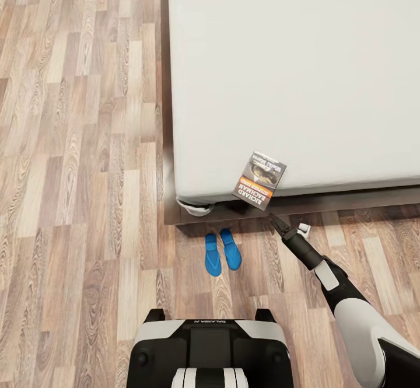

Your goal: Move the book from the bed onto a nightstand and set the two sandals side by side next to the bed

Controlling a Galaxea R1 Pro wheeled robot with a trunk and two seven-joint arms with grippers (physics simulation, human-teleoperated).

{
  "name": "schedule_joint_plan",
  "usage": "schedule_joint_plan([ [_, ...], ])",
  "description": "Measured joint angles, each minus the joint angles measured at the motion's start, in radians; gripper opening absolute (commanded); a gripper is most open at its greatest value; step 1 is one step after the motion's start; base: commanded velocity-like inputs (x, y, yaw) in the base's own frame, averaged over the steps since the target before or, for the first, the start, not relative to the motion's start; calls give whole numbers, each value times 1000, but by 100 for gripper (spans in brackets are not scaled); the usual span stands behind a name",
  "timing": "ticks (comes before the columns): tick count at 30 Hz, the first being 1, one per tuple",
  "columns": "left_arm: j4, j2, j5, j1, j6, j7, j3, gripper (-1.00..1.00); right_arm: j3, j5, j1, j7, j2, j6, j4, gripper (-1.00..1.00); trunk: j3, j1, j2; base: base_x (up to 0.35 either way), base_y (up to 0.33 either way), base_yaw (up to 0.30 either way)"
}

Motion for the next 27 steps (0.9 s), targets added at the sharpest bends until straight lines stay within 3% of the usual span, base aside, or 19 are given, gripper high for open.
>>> schedule_joint_plan([
  [27,0,0,0,0,0,0,0,100,19,-1,-13,1,6,-1,0,100,-3,4,-7,0,0,0],
])
